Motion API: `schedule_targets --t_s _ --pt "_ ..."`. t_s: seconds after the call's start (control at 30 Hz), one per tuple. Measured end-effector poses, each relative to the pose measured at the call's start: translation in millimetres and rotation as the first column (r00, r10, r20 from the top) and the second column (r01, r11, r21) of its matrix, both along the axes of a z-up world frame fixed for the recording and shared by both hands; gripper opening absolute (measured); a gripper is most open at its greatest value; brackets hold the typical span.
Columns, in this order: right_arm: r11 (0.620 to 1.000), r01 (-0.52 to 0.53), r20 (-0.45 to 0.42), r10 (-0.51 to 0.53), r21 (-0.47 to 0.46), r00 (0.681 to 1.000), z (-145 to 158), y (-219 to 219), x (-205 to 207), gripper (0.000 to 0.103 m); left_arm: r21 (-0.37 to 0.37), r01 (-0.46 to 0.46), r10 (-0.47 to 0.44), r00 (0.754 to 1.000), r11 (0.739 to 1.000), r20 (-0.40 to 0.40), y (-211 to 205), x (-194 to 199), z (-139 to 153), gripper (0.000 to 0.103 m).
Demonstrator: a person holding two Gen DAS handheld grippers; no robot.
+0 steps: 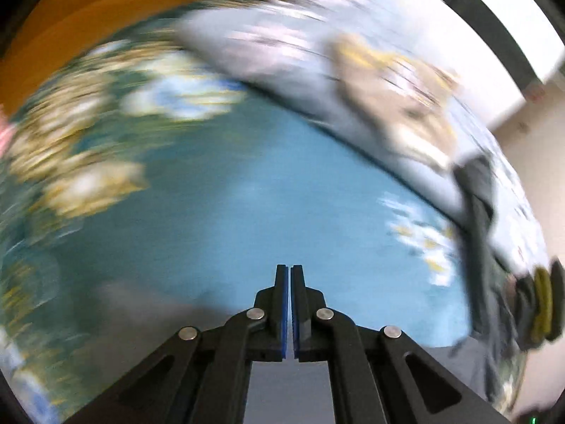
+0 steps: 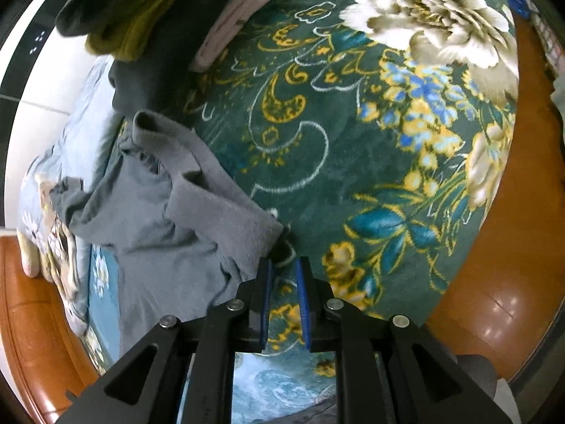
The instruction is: Fold clothes
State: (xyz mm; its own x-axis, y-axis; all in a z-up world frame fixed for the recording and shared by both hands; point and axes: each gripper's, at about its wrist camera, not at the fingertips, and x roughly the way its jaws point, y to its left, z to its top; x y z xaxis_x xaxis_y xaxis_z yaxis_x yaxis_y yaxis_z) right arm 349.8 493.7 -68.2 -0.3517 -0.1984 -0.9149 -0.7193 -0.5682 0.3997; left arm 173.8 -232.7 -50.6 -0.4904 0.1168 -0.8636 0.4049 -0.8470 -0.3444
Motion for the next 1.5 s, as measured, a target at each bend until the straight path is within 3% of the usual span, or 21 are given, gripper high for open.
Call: schedule_targets --t_s 0.13,0.2,0.27,0.33,0.43,0.6,0.7,0.83,0.9,0.93,1.07,1.17,1.23,1.33,1.4,1.5 --pt "0.999 -0.036 -0.035 0.037 0.016 0.999 13 -13 -21 0.017 0.047 0.160 -0.159 0.987 0.986 -0.034 71 -84 5 0.018" --pt "0.997 -0.067 -0.044 0.068 0.030 0.997 17 -22 -28 0.023 0.090 0.208 -0.203 0.977 0.974 -0.061 101 -121 7 0.036" --pt "0.996 -0.089 -0.047 0.091 0.031 0.995 17 -31 -34 0.024 0.159 0.176 -0.166 0.983 0.972 -0.071 117 -153 -1 0.039" --pt "0.995 -0.099 -0.047 0.100 0.024 0.994 15 -39 -37 0.026 0.229 0.048 -0.042 0.999 0.972 -0.034 120 -178 -19 0.036" --pt "0.998 -0.063 -0.057 0.063 -0.005 0.996 9 -40 -34 0.030 0.358 -0.044 0.047 0.999 0.933 -0.002 129 -203 -44 0.036" --pt "0.999 -0.013 -0.071 0.011 -0.030 0.997 3 -41 -34 0.030 0.389 -0.001 0.009 1.000 0.921 -0.020 160 -234 -55 0.039" --pt "0.999 -0.021 -0.044 0.019 -0.040 0.999 -3 -45 -39 0.030 0.376 -0.001 -0.002 1.000 0.927 0.006 172 -245 -62 0.039" --pt "0.998 -0.067 -0.012 0.066 -0.012 0.998 -6 -53 -41 0.030 0.400 -0.030 0.025 1.000 0.916 0.019 176 -251 -69 0.033" --pt "0.997 -0.074 -0.008 0.074 -0.009 0.997 -7 -53 -38 0.030 0.409 -0.036 0.028 0.999 0.912 0.025 178 -255 -69 0.006" --pt "0.997 -0.073 -0.005 0.073 -0.011 0.997 -8 -52 -36 0.030 0.423 -0.042 0.032 0.999 0.905 0.029 178 -256 -70 0.003" --pt "0.998 -0.049 -0.008 0.049 -0.028 0.999 -10 -47 -30 0.030 0.497 -0.064 0.074 0.997 0.865 0.000 172 -254 -60 0.000" --pt "0.998 -0.054 -0.010 0.054 -0.024 0.999 -9 -47 -27 0.030 0.521 -0.034 0.079 0.995 0.853 -0.064 168 -249 -40 0.000" --pt "0.998 -0.068 -0.010 0.068 -0.011 0.998 -6 -47 -25 0.030 0.490 0.053 0.036 0.985 0.870 -0.171 167 -242 -9 0.000" --pt "0.997 -0.072 -0.012 0.072 0.001 0.997 -3 -45 -19 0.030 0.386 0.228 -0.077 0.926 0.894 -0.369 171 -221 49 0.000" --pt "0.998 -0.067 -0.009 0.067 -0.001 0.998 -4 -43 -16 0.030 0.347 0.276 -0.122 0.906 0.896 -0.404 174 -215 66 0.000" --pt "0.998 -0.060 0.001 0.060 -0.004 0.998 -7 -41 -14 0.030 0.325 0.213 -0.095 0.935 0.922 -0.341 176 -217 52 0.000"
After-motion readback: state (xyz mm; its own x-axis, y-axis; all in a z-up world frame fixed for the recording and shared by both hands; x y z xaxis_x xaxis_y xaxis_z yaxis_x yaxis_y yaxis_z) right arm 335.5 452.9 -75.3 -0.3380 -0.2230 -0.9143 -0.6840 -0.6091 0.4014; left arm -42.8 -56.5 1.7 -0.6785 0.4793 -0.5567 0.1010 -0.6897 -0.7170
